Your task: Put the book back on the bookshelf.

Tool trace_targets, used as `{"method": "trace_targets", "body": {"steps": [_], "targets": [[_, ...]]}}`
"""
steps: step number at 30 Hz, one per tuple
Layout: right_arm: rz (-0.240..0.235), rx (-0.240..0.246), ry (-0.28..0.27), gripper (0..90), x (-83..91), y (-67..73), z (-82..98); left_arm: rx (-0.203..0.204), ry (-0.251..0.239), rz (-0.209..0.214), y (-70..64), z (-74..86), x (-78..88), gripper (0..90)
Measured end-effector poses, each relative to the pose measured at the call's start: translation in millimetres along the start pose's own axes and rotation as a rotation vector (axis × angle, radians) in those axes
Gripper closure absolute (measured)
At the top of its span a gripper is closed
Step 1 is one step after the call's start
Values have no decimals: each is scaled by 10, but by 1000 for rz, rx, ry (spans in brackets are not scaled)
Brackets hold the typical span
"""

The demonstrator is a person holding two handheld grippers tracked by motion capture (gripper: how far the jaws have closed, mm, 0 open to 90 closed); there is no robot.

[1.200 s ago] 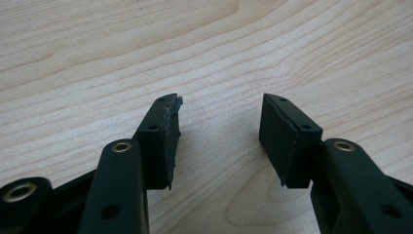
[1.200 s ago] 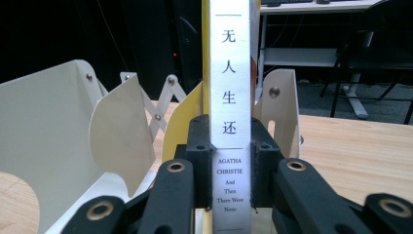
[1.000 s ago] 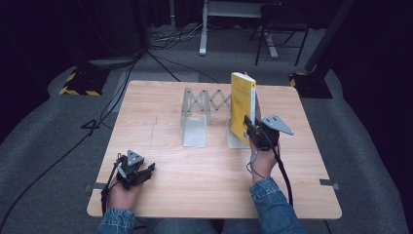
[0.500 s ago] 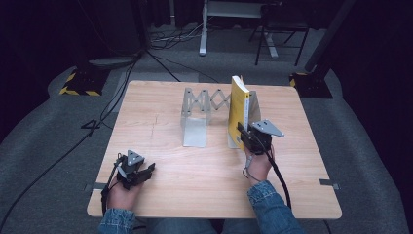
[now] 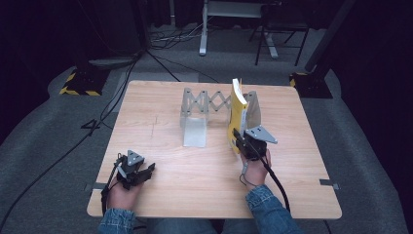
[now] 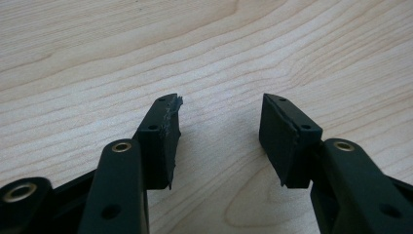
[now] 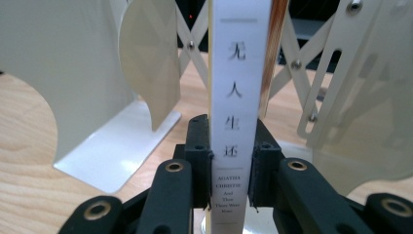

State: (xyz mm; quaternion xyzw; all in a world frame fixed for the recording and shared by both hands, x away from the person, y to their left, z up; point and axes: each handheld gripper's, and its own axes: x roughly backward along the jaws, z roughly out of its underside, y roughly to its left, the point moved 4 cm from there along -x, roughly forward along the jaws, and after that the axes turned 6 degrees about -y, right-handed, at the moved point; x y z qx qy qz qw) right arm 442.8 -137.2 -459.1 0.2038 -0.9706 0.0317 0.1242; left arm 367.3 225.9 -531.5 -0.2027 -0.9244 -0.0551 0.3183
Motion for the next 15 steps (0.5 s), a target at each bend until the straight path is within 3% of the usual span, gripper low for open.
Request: {"method": "trace_targets", "body": {"steps": [5,15], "targets": [[25,2,56,747,-109,-1,146,1,-2,1,0,0,-1,498],[45,-20,53,746,-225,-91,117,0,-2,2,1,0,-1,498]]}}
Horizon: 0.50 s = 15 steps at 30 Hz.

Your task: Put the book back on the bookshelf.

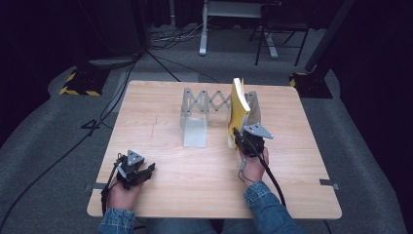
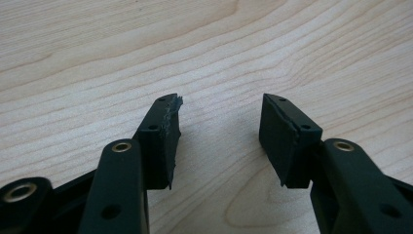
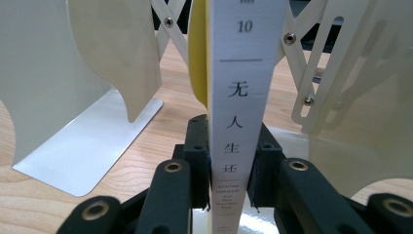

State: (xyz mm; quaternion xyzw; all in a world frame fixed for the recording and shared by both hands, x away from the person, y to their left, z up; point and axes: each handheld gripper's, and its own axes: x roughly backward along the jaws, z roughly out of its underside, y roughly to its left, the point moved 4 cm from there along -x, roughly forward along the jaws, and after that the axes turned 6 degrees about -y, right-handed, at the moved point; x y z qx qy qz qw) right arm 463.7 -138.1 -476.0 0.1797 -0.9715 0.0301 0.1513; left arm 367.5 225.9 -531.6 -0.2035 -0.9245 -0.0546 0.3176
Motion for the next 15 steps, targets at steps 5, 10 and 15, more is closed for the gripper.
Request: {"method": "trace_targets", "body": {"steps": [5,10,15], "targets": [[-10,1,10,715,-6,-4,-10,-2,1,1,1,1,2,497],[-65,-27,3,616,73,-31,-47,-2,1,2,2,2,2,496],[-103,-25,-21,561,239,-72,-150,-19,3,6,8,6,10,479]]}}
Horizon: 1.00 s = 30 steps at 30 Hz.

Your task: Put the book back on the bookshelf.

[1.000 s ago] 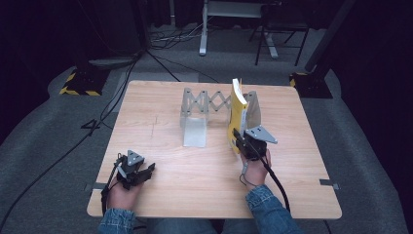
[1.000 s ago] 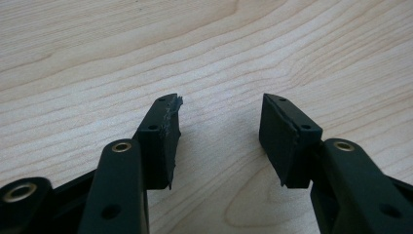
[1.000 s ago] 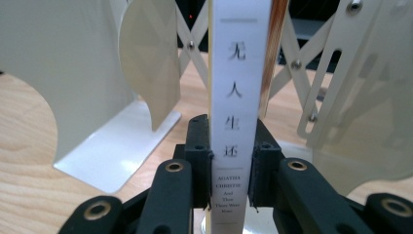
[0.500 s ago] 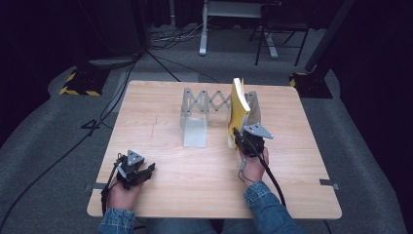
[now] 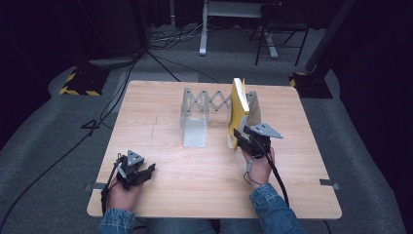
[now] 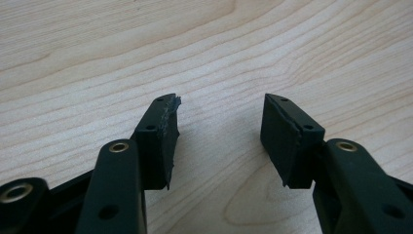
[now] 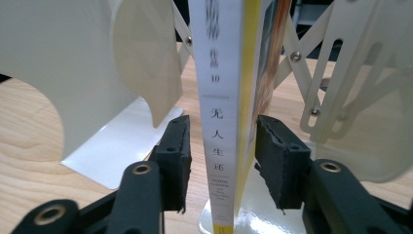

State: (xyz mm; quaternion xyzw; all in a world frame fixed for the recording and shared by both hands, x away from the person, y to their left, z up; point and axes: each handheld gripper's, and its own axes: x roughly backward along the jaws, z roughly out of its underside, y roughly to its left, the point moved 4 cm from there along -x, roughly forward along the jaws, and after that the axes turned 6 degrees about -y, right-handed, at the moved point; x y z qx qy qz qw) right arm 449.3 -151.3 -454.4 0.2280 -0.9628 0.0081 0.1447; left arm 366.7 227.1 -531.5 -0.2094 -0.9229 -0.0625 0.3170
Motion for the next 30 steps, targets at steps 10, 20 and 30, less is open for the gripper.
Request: {"method": "trace_targets", "body": {"steps": [10,20,30], "targets": [[-45,23,-28,516,384,-159,-186,8,-2,-4,17,28,32,455],[-62,30,-24,444,720,-417,-207,16,0,4,45,3,-2,430],[-80,21,42,380,974,-717,-104,21,0,31,72,-32,-47,376]]}}
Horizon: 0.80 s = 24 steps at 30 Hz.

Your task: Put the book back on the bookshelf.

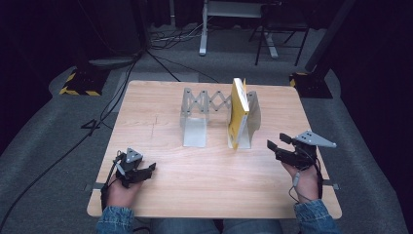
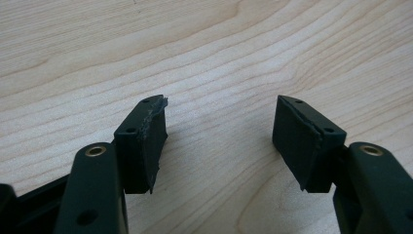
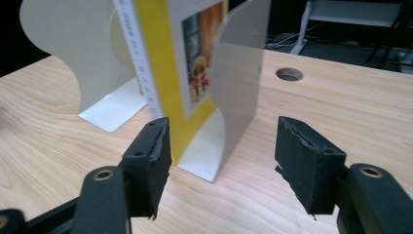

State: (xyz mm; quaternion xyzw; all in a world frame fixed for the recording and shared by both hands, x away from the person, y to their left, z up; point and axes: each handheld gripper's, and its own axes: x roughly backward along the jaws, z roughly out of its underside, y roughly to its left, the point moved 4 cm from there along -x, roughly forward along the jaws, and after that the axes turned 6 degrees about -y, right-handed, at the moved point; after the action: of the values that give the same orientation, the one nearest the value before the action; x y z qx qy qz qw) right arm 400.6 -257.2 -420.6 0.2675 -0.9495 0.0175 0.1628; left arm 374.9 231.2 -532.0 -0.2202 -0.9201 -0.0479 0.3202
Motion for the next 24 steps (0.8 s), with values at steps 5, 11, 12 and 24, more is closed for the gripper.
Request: {"method": "trace_targets", "body": {"steps": [5,11,12,24], "targets": [[-1,4,21,360,120,-169,95,-16,5,-16,-6,-4,-8,377],[14,11,88,364,207,-367,266,-20,9,-18,-24,-2,-8,373],[13,9,96,365,214,-393,300,-21,11,-20,-26,-2,-6,372],[28,30,132,383,272,-548,753,-35,12,-10,-70,2,-7,349]]}}
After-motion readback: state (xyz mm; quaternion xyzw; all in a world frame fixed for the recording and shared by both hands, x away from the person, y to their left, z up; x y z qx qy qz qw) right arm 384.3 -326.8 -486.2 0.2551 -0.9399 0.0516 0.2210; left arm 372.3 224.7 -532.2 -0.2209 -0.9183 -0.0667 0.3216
